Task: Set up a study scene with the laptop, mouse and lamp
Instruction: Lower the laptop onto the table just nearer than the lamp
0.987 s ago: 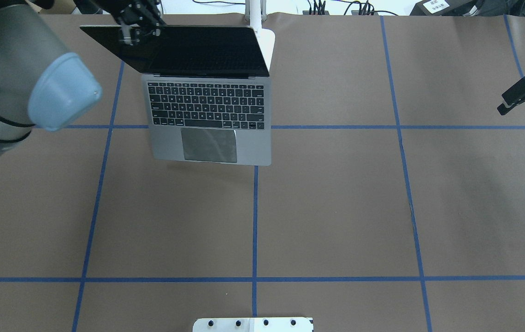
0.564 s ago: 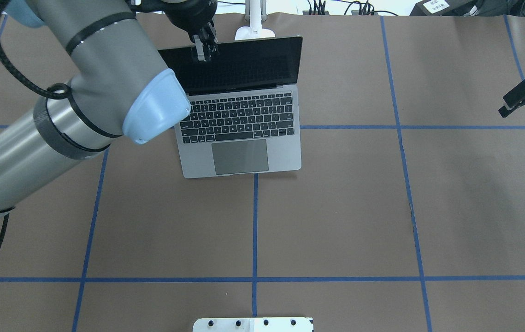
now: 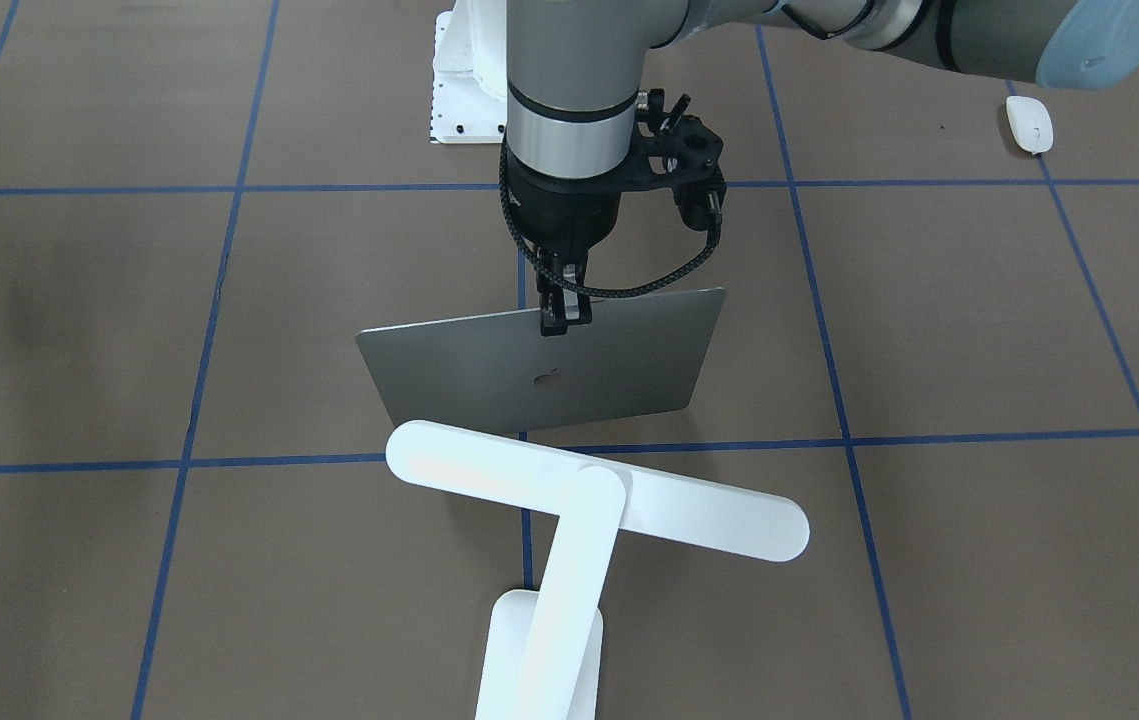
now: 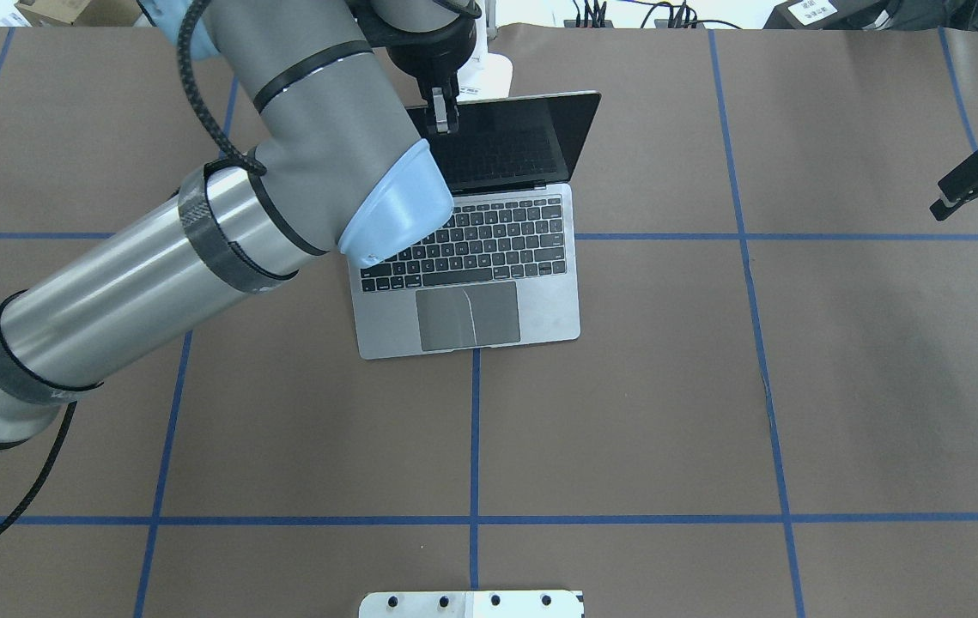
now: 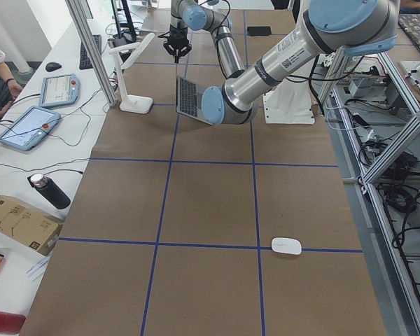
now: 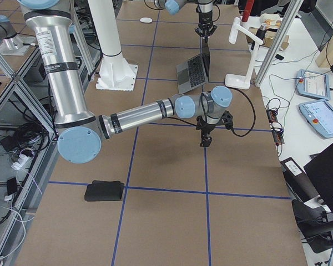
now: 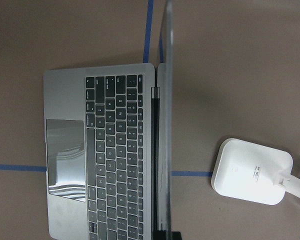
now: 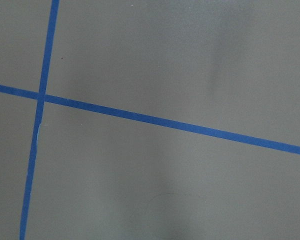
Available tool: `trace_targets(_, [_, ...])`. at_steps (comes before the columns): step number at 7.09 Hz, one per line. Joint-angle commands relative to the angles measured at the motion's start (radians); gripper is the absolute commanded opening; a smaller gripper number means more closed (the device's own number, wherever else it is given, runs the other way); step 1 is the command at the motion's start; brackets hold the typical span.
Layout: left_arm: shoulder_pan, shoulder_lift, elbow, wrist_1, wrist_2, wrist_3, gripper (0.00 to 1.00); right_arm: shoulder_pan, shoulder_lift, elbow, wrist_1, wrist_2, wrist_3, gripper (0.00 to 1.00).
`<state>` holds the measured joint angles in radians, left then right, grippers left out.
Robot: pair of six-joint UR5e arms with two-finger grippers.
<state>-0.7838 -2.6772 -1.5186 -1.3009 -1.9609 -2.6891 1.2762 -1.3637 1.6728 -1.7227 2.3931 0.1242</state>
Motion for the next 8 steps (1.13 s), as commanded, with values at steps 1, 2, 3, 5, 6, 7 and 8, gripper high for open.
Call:
trace_targets(1, [0.001, -0.004, 0.137, -0.177, 0.000, 0.011, 0.00, 0.000, 0.000, 0.001, 0.000, 0.000, 0.000, 0.99])
trace_targets(2, [0.001, -0.004, 0.171, -0.228, -0.001, 0.058, 0.00, 0.000, 0.001, 0.001, 0.000, 0.000, 0.000, 0.99])
trace_targets(3, [0.004, 0.002, 0.176, -0.230, -0.001, 0.099, 0.00, 0.000, 0.001, 0.001, 0.000, 0.000, 0.000, 0.99])
trace_targets(5, [0.012, -0.004, 0.242, -0.286, -0.001, 0.109, 0.00, 0.000, 0.001, 0.001, 0.000, 0.000, 0.000, 0.99])
trace_targets(6, [0.012, -0.003, 0.248, -0.299, -0.001, 0.100, 0.00, 0.000, 0.001, 0.001, 0.000, 0.000, 0.000, 0.99])
trace_targets(7, [0.012, -0.003, 0.248, -0.301, -0.001, 0.097, 0.00, 0.000, 0.001, 0.001, 0.000, 0.000, 0.000, 0.99])
trace_targets(8, [0.012, -0.004, 0.248, -0.301, -0.001, 0.078, 0.00, 0.000, 0.001, -0.001, 0.000, 0.000, 0.000, 0.99])
